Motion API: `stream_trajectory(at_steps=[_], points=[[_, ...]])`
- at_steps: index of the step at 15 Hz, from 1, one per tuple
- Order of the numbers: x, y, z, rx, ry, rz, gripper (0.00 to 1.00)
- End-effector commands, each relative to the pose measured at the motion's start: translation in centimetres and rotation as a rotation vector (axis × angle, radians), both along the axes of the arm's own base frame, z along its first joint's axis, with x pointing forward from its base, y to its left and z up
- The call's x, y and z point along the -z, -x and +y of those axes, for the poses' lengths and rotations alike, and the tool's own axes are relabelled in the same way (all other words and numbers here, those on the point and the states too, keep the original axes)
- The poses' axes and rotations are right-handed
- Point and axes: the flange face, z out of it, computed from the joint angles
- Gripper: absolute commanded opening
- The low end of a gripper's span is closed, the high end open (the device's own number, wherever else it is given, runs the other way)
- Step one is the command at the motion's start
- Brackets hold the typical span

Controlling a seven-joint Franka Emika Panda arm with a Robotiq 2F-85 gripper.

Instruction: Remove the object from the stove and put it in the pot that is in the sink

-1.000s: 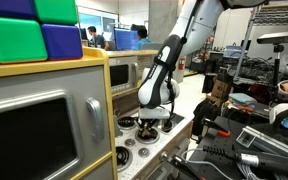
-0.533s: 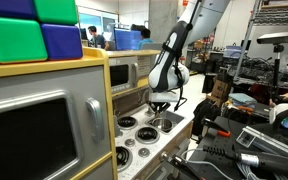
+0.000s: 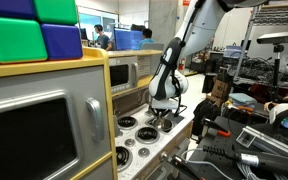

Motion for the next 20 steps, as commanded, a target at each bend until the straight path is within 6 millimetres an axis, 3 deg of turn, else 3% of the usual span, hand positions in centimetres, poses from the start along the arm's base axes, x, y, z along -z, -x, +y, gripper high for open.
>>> stream_trajectory(at_steps=[1, 2, 3, 7, 11, 16, 18, 19, 20], points=[[1.7, -1.2, -0.9, 0.047, 0.009, -0.011, 0.04], [1.9, -1.1, -1.3, 0.063, 0.016, -0.004, 0.40], [1.8, -0.9, -1.8, 0.067, 0.022, 0.001, 0.40], [-0.7, 0.7, -2.3, 0.059, 0.014, 0.032, 0.69], [-5.8, 3.2, -1.7, -0.042, -0.019, 0.042, 0.98], [-13.3, 6.8, -0.9, -0.249, -0.124, 0.047, 1.00], [-16.1, 8.8, -1.5, -0.260, -0.132, 0.085, 1.00], [-17.0, 9.6, -1.8, -0.276, -0.132, 0.121, 1.00], [-14.4, 7.0, -1.8, -0.238, -0.116, 0.084, 1.00]])
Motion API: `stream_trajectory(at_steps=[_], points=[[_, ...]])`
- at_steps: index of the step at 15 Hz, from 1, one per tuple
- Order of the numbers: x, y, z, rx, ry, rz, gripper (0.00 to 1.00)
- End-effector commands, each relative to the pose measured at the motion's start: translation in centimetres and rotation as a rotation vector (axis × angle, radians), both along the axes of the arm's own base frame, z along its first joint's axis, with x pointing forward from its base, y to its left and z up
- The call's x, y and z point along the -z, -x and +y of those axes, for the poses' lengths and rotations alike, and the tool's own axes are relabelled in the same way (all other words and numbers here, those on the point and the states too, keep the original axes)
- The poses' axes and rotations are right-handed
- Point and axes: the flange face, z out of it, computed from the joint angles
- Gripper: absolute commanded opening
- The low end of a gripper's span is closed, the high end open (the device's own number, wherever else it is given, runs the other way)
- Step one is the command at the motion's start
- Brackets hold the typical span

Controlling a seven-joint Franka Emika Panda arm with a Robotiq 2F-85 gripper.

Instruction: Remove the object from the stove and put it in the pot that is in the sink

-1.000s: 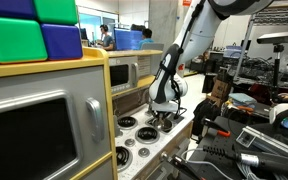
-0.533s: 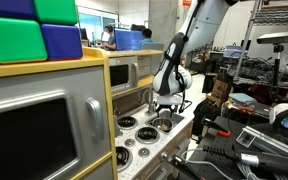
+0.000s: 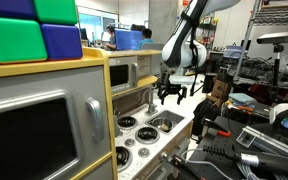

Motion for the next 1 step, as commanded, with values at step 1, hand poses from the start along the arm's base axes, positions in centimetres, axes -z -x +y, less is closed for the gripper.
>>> stream_trajectory(at_steps=[1], points=[[-1.17, 0.77, -0.21, -0.004, -0.006, 0.013, 1.00]])
